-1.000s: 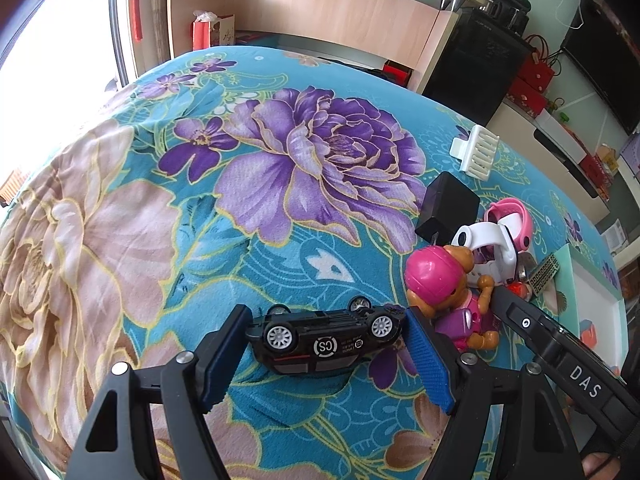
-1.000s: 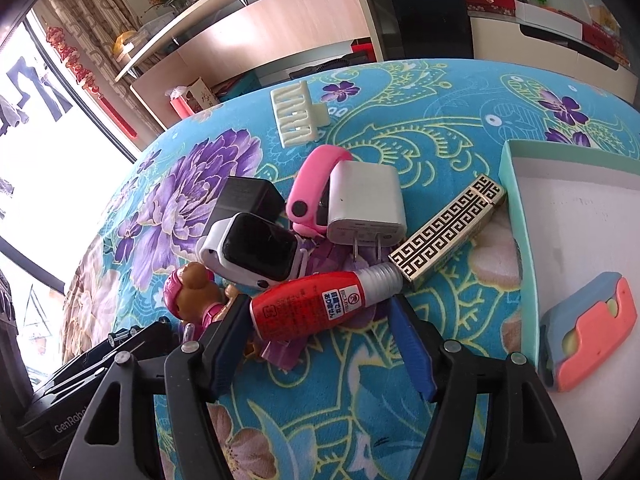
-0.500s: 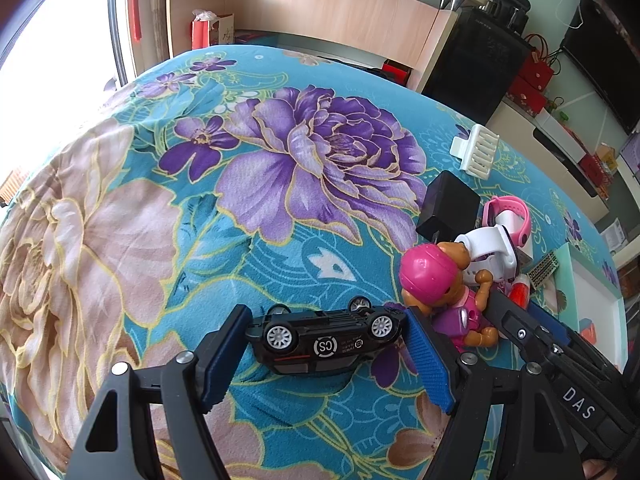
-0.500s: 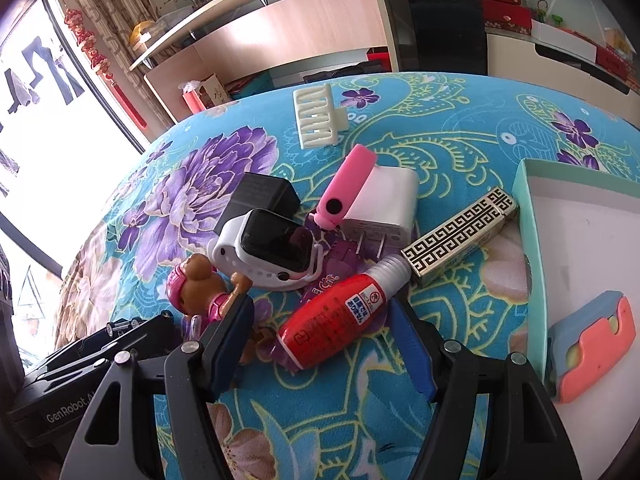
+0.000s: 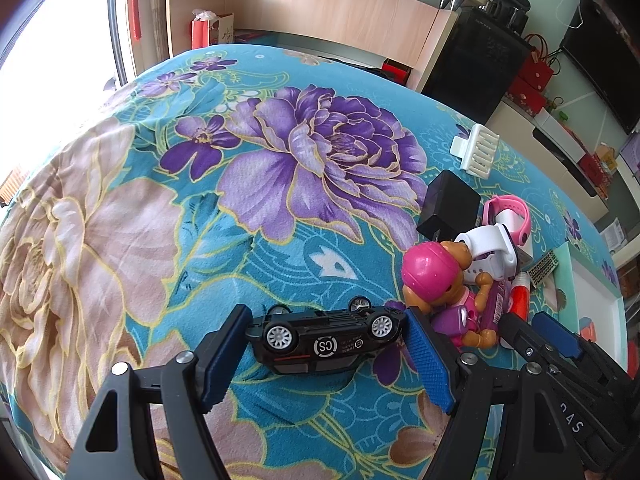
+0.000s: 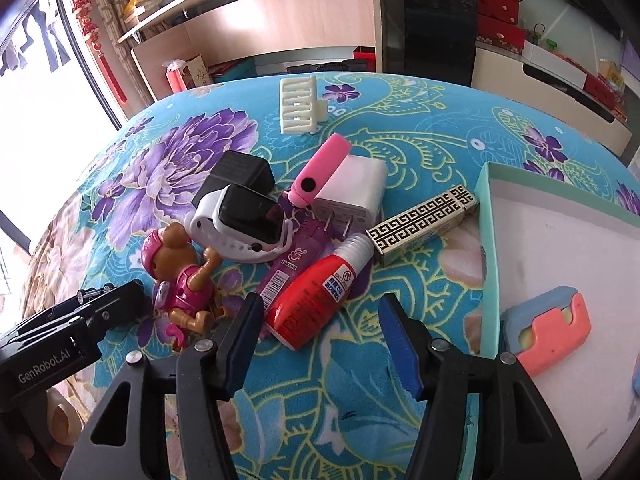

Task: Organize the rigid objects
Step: 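Close the right tool around the red bottle, then lift the red bottle with the right tool while the left tool lifts the black toy car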

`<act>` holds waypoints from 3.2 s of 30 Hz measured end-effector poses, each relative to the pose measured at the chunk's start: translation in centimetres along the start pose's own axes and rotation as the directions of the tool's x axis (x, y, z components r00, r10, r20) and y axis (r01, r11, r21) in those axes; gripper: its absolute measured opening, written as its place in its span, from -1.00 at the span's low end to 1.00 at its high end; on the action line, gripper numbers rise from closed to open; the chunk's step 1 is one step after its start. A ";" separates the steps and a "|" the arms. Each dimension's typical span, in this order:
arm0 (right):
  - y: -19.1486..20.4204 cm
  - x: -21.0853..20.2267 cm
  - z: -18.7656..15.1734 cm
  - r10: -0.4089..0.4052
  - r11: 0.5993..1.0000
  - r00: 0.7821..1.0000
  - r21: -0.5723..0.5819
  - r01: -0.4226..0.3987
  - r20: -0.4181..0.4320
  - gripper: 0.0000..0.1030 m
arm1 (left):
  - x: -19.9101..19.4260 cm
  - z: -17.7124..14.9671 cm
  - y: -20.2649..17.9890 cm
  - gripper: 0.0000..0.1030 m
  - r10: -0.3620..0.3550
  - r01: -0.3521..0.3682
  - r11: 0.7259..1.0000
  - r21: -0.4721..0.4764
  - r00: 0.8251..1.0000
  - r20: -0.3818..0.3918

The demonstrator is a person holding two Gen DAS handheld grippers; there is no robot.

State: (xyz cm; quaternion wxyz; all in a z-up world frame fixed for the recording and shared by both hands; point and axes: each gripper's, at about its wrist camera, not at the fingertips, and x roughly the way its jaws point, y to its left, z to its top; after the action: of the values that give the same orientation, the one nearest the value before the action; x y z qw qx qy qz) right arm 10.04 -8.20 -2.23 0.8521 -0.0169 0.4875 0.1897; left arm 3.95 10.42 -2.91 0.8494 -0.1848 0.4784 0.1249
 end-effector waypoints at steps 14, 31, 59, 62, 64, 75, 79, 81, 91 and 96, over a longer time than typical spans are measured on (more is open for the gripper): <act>-0.8 0.3 1.3 0.041 0.987 0.999 0.152 -0.043 0.016 -0.16 | 0.0 -0.1 -0.3 0.54 0.014 -0.014 1.000 0.014 1.000 -0.004; -1.4 0.7 0.7 -0.082 0.989 0.996 0.116 0.086 -0.035 -0.35 | 0.3 -0.1 -0.4 0.54 0.024 -0.023 0.999 0.035 1.000 -0.009; -1.5 -1.0 0.6 -0.107 0.989 0.994 0.101 0.107 -0.001 -0.46 | -1.0 -0.1 -0.8 0.50 0.022 -0.024 0.998 0.055 0.999 0.045; -1.6 -1.9 0.7 -0.096 0.990 0.995 0.105 0.094 0.020 -0.52 | -1.8 0.0 -1.0 0.50 0.017 -0.022 0.998 0.062 0.997 0.069; -1.5 -2.2 0.7 -0.099 0.991 0.995 0.097 0.096 0.022 -0.53 | -1.9 0.0 -1.2 0.50 0.016 -0.021 0.997 0.068 0.997 0.073; -1.9 0.2 0.0 -0.123 0.988 0.988 0.087 0.131 -0.093 -0.59 | -1.3 -0.2 -1.5 0.50 0.019 -0.023 0.997 0.080 0.999 0.051; -1.3 0.6 0.1 -0.159 0.985 0.982 0.044 0.164 -0.105 -0.59 | -1.1 -0.3 -1.6 0.50 0.021 -0.024 0.996 0.083 0.999 0.043; -1.2 0.7 0.1 -0.164 0.985 0.981 0.031 0.168 -0.107 -0.59 | -0.8 -0.3 -1.6 0.50 0.025 -0.028 0.996 0.087 0.999 0.036; -1.4 -1.1 0.5 -0.100 0.992 0.994 0.073 0.102 -0.031 -0.60 | -2.4 0.0 -1.7 0.50 0.009 -0.016 0.996 0.085 0.996 0.083; -1.7 -3.4 0.8 -0.093 0.991 0.995 0.099 0.089 0.034 -0.60 | -3.8 0.1 -1.8 0.50 -0.003 -0.008 0.996 0.090 0.993 0.116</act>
State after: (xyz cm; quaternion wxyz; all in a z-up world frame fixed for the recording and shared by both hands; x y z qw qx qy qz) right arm 9.74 -10.61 0.74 0.8689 0.0061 0.4784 0.1270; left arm 2.84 8.69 0.72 0.8831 -0.1379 0.4336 0.1146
